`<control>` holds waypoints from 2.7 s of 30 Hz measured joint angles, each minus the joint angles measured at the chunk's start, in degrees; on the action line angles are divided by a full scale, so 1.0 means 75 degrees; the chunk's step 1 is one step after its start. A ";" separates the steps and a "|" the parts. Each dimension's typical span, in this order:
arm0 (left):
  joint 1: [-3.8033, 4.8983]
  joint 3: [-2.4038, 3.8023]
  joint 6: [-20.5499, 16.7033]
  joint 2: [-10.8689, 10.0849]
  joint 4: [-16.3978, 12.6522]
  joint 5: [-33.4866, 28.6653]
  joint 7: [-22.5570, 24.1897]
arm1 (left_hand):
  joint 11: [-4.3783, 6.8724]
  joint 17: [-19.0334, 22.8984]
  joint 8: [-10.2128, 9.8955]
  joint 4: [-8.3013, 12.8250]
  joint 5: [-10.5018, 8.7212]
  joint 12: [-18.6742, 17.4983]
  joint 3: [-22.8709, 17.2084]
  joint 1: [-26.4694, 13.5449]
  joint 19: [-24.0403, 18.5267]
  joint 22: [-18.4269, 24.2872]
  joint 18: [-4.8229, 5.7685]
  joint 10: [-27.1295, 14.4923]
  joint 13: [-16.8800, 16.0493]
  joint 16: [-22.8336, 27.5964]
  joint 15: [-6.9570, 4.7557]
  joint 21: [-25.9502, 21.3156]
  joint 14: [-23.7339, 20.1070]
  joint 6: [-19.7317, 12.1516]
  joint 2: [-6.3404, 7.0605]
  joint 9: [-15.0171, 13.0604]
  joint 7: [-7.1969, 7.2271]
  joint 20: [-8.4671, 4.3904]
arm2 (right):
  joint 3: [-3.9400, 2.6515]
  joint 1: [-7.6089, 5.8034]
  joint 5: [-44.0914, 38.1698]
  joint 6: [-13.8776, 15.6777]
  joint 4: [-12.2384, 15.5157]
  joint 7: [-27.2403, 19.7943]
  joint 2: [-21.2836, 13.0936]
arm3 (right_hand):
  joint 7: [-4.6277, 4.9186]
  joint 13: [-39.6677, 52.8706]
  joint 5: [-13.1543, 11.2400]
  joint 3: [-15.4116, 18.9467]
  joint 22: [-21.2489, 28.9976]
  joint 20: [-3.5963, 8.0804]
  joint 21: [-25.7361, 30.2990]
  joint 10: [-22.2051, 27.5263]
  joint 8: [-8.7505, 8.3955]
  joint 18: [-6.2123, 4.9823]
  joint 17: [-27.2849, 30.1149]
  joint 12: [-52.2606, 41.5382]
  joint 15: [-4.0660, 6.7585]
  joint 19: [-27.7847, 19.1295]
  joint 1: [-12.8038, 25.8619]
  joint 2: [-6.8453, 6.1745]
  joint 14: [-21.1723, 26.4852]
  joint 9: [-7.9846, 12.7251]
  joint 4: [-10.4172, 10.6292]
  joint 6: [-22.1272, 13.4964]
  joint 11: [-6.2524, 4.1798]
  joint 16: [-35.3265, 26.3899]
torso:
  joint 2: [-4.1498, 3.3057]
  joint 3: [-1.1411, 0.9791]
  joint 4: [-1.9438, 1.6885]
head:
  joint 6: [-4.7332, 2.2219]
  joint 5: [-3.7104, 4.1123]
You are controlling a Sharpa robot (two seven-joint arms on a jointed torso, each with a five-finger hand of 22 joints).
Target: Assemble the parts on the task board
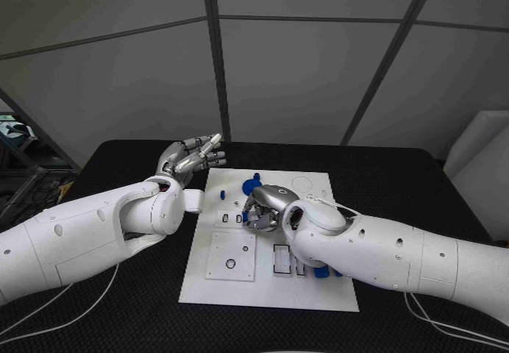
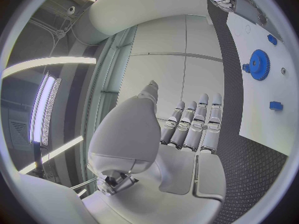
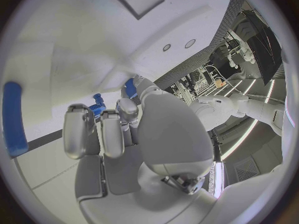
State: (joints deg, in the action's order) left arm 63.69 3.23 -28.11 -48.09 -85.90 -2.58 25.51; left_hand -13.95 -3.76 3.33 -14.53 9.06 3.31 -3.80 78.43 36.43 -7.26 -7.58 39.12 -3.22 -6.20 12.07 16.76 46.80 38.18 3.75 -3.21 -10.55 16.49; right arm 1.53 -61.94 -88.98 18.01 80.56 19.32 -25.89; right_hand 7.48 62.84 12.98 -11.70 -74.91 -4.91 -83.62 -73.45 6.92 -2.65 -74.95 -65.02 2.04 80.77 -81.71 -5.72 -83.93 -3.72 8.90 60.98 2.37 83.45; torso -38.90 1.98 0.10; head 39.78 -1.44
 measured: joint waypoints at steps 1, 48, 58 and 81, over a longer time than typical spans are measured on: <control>0.0000 0.0000 0.0000 0.0000 0.0002 0.0000 -0.0001 | 0.0000 0.0000 0.0000 0.0000 0.0000 0.0000 0.0000 0.0000 0.0000 0.0000 0.0000 0.0000 0.0000 0.0000 0.0000 0.0000 0.0000 0.0000 0.0000 0.0000 0.0000 0.0000 | 0.0000 0.0000 0.0000 -0.0001 0.0000 0.0000 0.0000 | 0.0004 -0.0017 0.0000 -0.0006 0.0000 0.0000 0.0000 0.0026 0.0001 0.0001 0.0000 0.0023 -0.0002 0.0000 0.0002 -0.0002 -0.0002 -0.0002 0.0006 -0.0045 0.0026 0.0000 | 0.0000 0.0000 0.0001 | -0.0001 -0.0001; -0.0003 -0.0002 0.0084 -0.0074 0.0037 0.0109 -0.0163 | 0.0222 -0.0113 0.0238 0.0290 0.0000 0.0421 -0.0005 0.0146 0.0570 -0.0121 0.0000 0.1427 -0.0124 -0.0334 -0.0261 0.0347 0.0705 0.1267 -0.0146 -0.0120 -0.0127 -0.0044 | 0.0008 0.0066 0.0685 0.1185 0.0805 -0.0969 -0.0822 | 0.0238 -0.1104 0.0566 0.0695 0.0153 -0.0214 0.0393 0.0888 0.0067 -0.0123 0.0100 0.0774 -0.0274 -0.0413 -0.0164 -0.0403 0.0000 -0.0086 0.0816 -0.1280 0.0234 -0.0285 | 0.0015 -0.0008 0.0020 | -0.0065 -0.0059; 0.0009 -0.0002 0.0916 -0.0462 -0.0114 0.1717 -0.1346 | 0.1329 -0.1454 0.0731 0.0786 -0.0151 0.1310 -0.0794 0.0631 0.3862 -0.1299 0.0003 0.4327 -0.0476 -0.2193 -0.1549 0.2773 0.4412 0.2856 -0.0449 -0.0236 0.0212 -0.1317 | -0.0123 -0.0364 0.3139 0.0827 0.1616 -0.2611 -0.2367 | 0.0055 -0.3822 0.0270 0.0140 0.4267 -0.0065 0.3605 0.1661 0.0393 -0.1015 0.4910 0.3730 -0.0131 -0.3438 -0.0468 -0.0220 0.1213 -0.0048 0.0699 -0.0476 0.0053 -0.4504 | 0.0136 -0.0030 0.0067 | -0.0059 -0.0149; 0.0319 -0.0099 0.3039 0.0116 -0.0097 0.7158 -0.6463 | 0.1855 -0.3193 0.2957 -0.0282 -0.0268 0.7831 0.1490 -0.1421 0.5791 -0.8466 0.0020 0.4667 -0.6684 -0.2099 -0.1925 0.8433 0.4516 0.2815 -0.0556 -0.2859 0.0869 -0.1667 | -0.0132 -0.0745 0.5960 0.0017 0.1267 -0.3587 -0.3258 | 0.0352 -0.7556 0.0325 -0.0412 0.6686 -0.0653 0.6988 0.0620 -0.0266 -0.1014 0.7757 0.7498 -0.0739 -0.3768 -0.0281 -0.0462 0.1692 -0.0016 0.0539 -0.0183 0.0516 -0.9714 | 0.0371 -0.0178 0.0144 | 0.0098 -0.0275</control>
State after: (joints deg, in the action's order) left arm 66.08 2.49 -5.32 -47.22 -86.63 51.10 -22.96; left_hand -0.04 -27.70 25.50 -16.65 7.05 62.04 7.37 67.77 79.86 -70.75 -7.43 74.12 -53.36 -21.95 -2.37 80.01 80.68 59.29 -0.42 -24.65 -4.03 3.99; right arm 0.54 -67.52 -44.28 18.14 90.06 -7.58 -50.33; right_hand 10.12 6.17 15.42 -14.79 -24.76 -9.81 -31.22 -68.80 4.93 -10.26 -16.77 -8.79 -3.50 52.51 -83.82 -9.19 -71.24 -3.84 12.94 59.61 6.24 10.60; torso -36.12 0.65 1.18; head 40.52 -3.51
